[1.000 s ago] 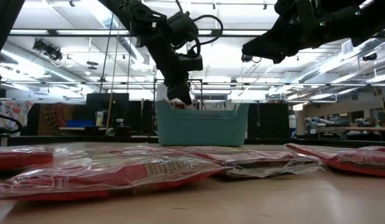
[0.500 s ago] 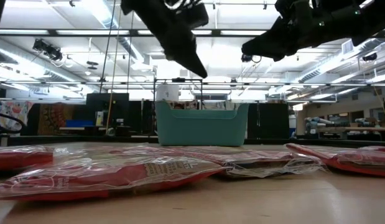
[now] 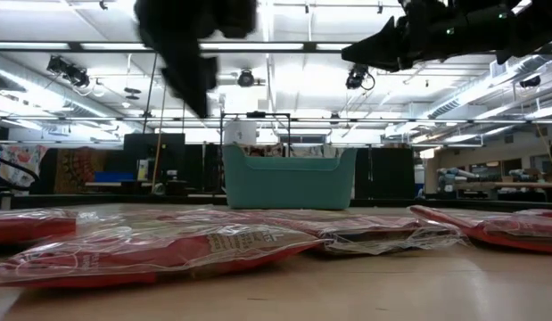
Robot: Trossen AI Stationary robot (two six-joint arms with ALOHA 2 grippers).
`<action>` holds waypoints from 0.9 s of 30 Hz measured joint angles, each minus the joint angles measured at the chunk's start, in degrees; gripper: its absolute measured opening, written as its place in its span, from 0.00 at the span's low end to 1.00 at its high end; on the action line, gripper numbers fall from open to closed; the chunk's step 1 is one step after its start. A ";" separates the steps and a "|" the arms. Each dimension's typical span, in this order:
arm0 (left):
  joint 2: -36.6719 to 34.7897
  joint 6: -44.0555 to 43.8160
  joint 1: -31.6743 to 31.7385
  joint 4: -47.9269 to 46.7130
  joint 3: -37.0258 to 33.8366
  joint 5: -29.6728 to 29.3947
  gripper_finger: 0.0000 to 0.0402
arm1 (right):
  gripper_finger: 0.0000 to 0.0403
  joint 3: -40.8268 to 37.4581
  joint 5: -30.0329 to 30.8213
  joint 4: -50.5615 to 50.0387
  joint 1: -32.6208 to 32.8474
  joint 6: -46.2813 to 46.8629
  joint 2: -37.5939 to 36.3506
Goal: Sort popcorn bags into baskets
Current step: Put the red popcorn bag into the bin
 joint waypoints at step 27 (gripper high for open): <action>11.99 -47.63 -20.57 -11.76 10.75 -1.46 0.43 | 0.26 0.03 -9.74 8.83 -9.54 -2.26 0.02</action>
